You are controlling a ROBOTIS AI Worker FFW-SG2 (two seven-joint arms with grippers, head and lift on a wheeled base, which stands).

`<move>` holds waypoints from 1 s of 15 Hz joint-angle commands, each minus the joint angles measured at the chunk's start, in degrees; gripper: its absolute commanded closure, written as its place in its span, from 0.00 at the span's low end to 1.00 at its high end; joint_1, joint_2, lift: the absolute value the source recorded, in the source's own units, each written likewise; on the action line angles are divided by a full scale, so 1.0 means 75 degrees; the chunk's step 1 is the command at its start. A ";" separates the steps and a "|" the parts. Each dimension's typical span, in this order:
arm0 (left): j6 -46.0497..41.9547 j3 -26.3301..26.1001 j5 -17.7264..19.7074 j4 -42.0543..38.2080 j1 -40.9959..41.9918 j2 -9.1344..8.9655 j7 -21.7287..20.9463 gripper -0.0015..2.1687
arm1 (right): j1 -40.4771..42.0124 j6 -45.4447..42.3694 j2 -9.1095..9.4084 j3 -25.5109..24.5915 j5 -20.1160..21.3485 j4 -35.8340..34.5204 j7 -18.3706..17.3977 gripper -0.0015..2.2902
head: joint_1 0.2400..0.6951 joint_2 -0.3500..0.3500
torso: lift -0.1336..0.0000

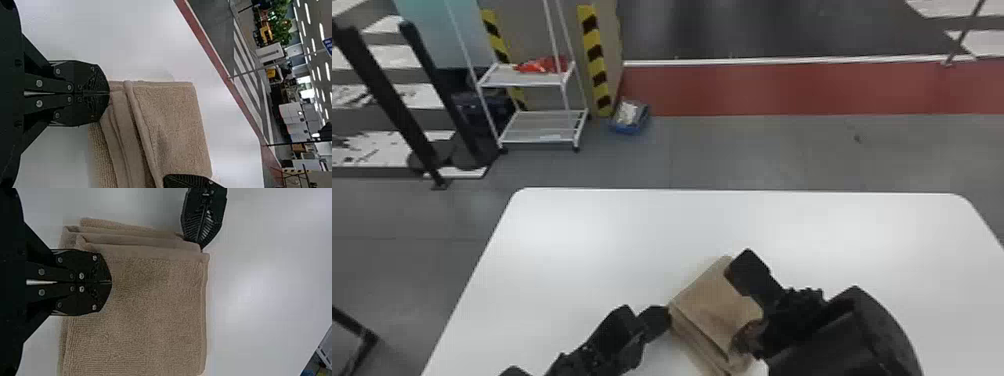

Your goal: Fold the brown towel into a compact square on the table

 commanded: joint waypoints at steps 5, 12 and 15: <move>0.0517 0.0429 -0.0001 -0.0570 0.0126 -0.0009 -0.0421 0.66 | -0.0043 0.0001 0.0007 -0.0726 -0.0088 -0.0164 0.0094 0.70 | 1.00 0.53 | 1.00; 0.0610 0.1015 0.0139 -0.0664 0.0126 -0.0044 -0.0210 0.01 | -0.0254 0.0798 0.0007 -0.0351 -0.0627 -0.0598 0.0106 0.70 | 1.00 0.64 | 1.00; 0.0610 0.1202 0.0210 -0.0652 0.0091 -0.0044 -0.0199 0.02 | 0.0109 0.0892 0.0007 -0.0211 -0.0627 -0.0961 0.0481 0.70 | 1.00 0.69 | 1.00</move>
